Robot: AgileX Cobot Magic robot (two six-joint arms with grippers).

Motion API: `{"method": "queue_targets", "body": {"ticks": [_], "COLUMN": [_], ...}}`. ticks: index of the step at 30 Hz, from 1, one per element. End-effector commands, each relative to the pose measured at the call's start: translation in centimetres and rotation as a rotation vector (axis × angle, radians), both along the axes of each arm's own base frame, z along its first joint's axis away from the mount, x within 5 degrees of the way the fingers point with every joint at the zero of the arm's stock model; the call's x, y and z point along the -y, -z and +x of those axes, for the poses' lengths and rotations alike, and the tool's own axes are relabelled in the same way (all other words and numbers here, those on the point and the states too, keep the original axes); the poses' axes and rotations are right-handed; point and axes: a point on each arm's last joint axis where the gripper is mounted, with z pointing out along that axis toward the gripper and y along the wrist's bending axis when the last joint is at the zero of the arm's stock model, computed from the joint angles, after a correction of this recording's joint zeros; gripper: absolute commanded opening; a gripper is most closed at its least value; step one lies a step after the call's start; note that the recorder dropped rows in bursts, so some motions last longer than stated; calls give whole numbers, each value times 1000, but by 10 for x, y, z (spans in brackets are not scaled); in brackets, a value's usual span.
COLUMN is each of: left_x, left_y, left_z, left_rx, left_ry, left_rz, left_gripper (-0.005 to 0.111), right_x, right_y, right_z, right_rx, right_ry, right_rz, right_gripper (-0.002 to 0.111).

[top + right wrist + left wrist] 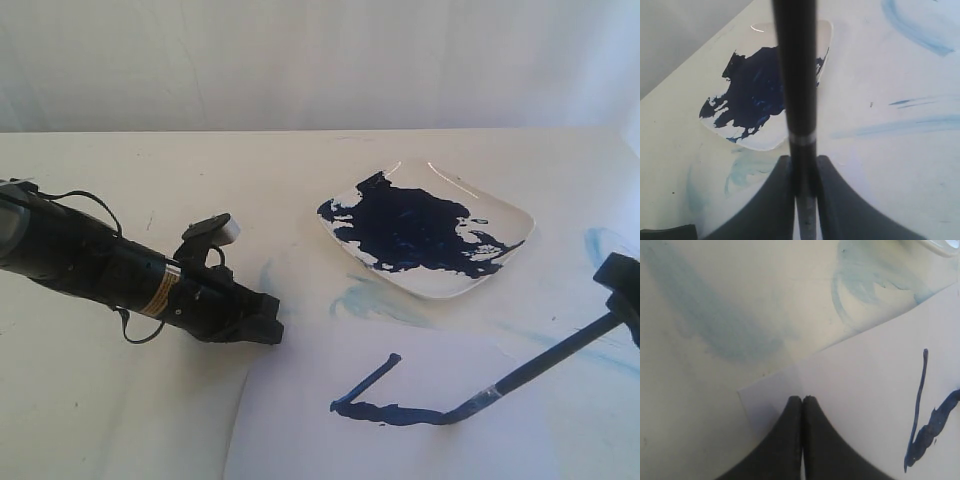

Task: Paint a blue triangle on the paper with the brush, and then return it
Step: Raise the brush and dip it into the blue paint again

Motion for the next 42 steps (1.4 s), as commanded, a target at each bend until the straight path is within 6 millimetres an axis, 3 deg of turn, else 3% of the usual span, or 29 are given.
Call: {"method": "queue_targets", "body": {"ticks": [1, 6, 11, 16, 22, 29, 42], "left_x": [0, 0, 0, 0, 0, 0, 0], "left_y": [2, 2, 2, 2, 2, 2, 2], "left_z": [-1, -1, -1, -1, -1, -1, 0], "left_rx": [11, 11, 11, 11, 11, 11, 13], "left_ry": [9, 9, 9, 9, 9, 9, 7], "left_rz": [22, 22, 22, 22, 22, 22, 24], "left_gripper": [0, 0, 0, 0, 0, 0, 0], "right_x": [1, -9, -16, -20, -42, -72, -86], "right_y": [-3, -14, -39, -63, -82, -87, -113], "right_z": [-3, -2, 3, 18, 42, 61, 57], "right_rx": [33, 131, 289, 324, 379, 390, 391], "right_ry": [-27, -145, -234, -174, -298, -474, -678], "right_rz": [12, 44, -22, -72, -305, -373, -428], "right_gripper": [0, 0, 0, 0, 0, 0, 0]}}
